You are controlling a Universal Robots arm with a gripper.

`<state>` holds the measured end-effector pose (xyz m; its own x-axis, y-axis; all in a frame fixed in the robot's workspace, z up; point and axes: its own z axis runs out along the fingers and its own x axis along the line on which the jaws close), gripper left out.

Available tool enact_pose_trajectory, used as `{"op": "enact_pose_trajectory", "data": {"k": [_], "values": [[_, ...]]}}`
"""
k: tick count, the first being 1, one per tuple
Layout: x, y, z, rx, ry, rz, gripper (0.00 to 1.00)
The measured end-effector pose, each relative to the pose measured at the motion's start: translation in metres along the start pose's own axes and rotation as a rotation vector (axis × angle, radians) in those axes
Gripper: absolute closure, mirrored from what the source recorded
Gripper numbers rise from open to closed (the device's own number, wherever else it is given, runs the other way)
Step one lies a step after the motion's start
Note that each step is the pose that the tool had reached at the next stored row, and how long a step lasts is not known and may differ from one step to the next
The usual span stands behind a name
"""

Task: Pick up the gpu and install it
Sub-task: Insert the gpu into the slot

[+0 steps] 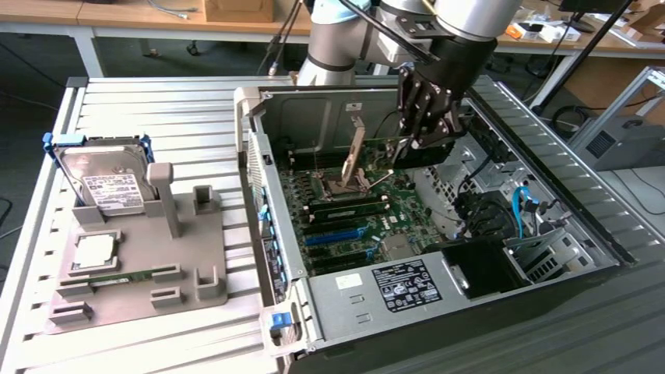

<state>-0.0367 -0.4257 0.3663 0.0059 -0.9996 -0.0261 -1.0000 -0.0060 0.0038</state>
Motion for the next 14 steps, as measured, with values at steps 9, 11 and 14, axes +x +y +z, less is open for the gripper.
{"op": "enact_pose_trajectory", "data": {"k": [9,11,14], "values": [[0.0000,0.0025,0.0017,0.0000,-0.0001,0.000,0.73],[0.0000,0.0029,0.0020,0.0000,-0.0001,0.000,0.73],[0.0000,0.0034,0.0024,0.0000,-0.0001,0.000,0.73]]}}
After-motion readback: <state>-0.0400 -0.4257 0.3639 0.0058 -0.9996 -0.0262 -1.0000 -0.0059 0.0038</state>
